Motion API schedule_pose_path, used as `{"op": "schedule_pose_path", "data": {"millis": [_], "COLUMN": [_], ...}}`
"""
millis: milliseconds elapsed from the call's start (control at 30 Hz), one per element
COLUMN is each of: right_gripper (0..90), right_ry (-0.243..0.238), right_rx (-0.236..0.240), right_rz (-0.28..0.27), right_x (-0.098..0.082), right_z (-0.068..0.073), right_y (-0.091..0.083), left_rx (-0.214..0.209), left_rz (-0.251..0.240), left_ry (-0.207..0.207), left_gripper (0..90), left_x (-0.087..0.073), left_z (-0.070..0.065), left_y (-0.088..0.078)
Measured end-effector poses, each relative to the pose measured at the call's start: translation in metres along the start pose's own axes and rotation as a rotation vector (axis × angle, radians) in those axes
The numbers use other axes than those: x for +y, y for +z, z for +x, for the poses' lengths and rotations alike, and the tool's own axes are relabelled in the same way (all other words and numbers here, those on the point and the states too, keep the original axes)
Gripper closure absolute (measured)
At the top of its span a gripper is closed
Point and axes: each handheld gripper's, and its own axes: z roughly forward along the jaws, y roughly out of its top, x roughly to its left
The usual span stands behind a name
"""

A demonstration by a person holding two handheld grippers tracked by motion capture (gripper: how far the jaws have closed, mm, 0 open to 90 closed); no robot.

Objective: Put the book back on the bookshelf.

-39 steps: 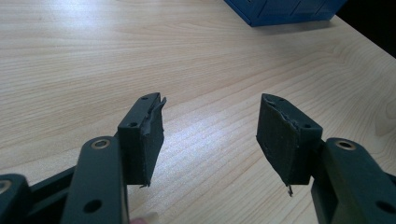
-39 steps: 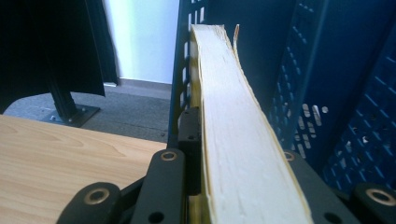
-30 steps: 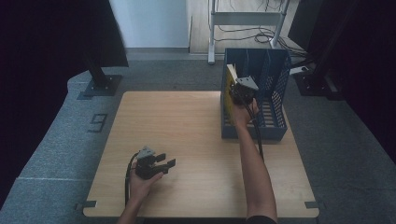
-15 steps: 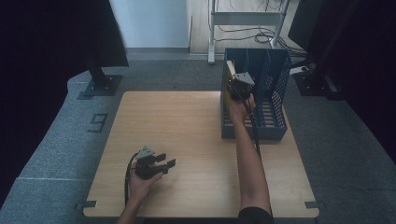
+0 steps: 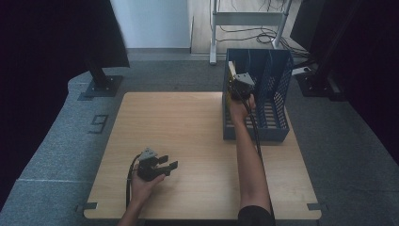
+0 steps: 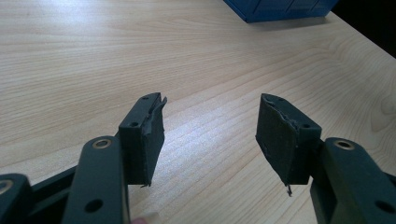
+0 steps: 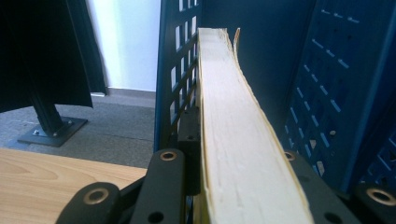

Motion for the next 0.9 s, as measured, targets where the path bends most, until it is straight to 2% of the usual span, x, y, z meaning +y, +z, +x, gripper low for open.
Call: {"op": "schedule_pose_path", "data": {"millis": [233, 367, 533, 900], "right_gripper": [72.9, 67.9, 65.8, 60.1], "right_ry": [0.003, -0.021, -0.019, -0.029], "right_rx": [0.028, 0.053, 0.08, 0.096], "right_rz": [0.001, -0.036, -0.023, -0.027], "right_x": [0.0, 0.002, 0.004, 0.0], "right_z": [-0.005, -0.003, -0.002, -0.01], "right_y": [0.001, -0.003, -0.011, -0.026], "left_rx": [-0.004, -0.004, -0.004, -0.005], "left_rz": [0.002, 0.001, -0.002, 0.006], "left_ry": [0.002, 0.002, 0.005, 0.012], "left_gripper": [41.4, 41.3, 41.3, 41.2], "left_x": [0.0, 0.0, 0.0, 0.0], "left_z": [-0.001, -0.001, -0.003, -0.006], "left_y": [0.0, 0.0, -0.001, 0.002]}}
